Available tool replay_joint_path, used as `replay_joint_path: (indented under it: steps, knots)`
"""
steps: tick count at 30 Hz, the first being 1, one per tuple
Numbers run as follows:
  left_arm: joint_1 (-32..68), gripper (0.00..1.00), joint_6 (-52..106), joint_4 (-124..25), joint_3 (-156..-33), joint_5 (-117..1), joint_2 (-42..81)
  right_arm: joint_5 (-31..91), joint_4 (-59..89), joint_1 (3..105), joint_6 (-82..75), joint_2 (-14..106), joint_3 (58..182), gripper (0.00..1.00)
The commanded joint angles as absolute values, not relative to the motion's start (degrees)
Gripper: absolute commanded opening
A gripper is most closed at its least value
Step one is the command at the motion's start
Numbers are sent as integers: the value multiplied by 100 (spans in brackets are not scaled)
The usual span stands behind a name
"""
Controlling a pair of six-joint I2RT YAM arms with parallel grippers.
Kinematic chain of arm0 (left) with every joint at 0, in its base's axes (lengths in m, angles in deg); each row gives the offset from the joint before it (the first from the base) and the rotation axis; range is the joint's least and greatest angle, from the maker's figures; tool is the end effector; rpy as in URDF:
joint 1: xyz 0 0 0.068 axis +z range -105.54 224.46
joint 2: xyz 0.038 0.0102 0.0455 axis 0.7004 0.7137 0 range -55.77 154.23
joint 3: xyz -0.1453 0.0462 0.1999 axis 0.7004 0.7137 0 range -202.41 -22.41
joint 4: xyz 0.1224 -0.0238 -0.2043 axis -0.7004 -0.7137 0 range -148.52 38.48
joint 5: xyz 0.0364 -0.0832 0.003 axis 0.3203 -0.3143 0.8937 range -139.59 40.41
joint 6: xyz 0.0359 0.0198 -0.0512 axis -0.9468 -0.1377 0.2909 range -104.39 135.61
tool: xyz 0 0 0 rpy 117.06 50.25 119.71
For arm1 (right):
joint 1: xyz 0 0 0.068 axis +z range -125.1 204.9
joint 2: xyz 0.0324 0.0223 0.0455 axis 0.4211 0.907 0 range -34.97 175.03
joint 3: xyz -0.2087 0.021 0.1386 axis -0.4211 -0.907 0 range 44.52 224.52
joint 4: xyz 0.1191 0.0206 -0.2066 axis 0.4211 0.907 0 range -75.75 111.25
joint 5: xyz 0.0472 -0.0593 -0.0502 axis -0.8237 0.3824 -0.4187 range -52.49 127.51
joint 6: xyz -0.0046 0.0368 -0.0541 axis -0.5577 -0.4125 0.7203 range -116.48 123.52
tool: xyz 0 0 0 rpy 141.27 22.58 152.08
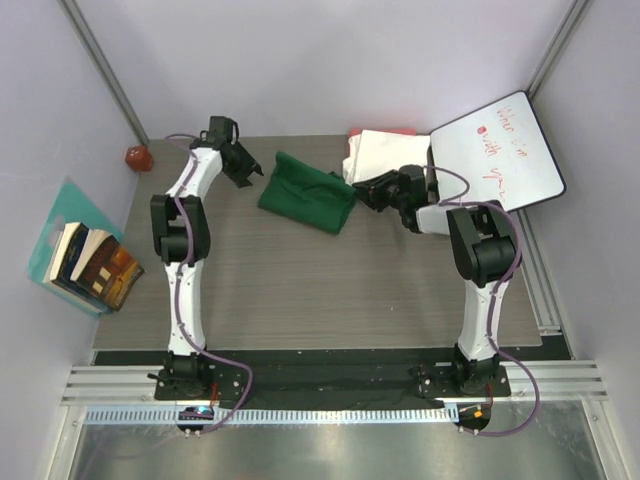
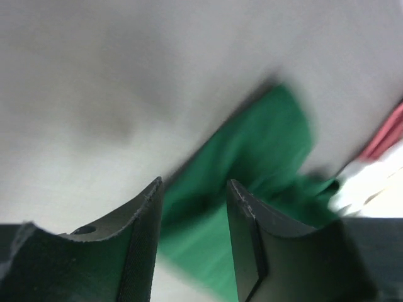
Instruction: Fold and stack the t-shirts
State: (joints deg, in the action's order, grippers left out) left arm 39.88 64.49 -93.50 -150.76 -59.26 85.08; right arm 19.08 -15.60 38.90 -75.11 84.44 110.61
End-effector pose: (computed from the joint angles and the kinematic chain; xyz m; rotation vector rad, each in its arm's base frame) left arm 0.5067 -0.0494 0.1753 -0.9164 2.4378 -0.5718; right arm 0.4150 0.1202 0.1336 0.9853 1.9992 1.2997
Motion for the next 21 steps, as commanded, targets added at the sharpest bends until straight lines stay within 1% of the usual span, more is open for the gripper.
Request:
replay_joint_path:
  steps: [1,2,3,5,8,10,12,13,16,21]
  knots:
    - [3936,44,6149,-8845,-13697,-5505,6502,1985,-590,3844,-6436,7447,11448,32]
    - [3867,43,6123,-8713,-13093,-5425,6229,1950,-466,3844,-6312,7358,11457,32]
    - [3822,42,6061,-8451,-12834,-5381,5704,1924,-265,3852,-6188,7262,11457,32]
    - [3647,40,5973,-8317,-12412,-5363,5375,1949,0,3853,-5847,6928,11457,32]
    - [3418,35,5824,-8255,-12366,-5660,5207,2020,624,3905,-5294,6488,11562,32]
    - [3287,29,5824,-8193,-12566,-5933,5460,2073,897,4028,-5116,6382,11746,31]
    - [3198,28,5832,-8228,-12778,-6136,5759,1872,1099,4177,-4992,6539,12123,31]
    - [3067,24,5824,-8237,-12979,-6163,6030,1810,1161,4221,-4940,6653,12264,31]
    - [2821,21,5719,-8438,-13410,-6146,6637,1844,1696,4450,-4571,7206,12950,30]
    - [2583,17,5630,-8448,-13465,-5997,7192,1897,2224,4643,-4210,8331,14013,27]
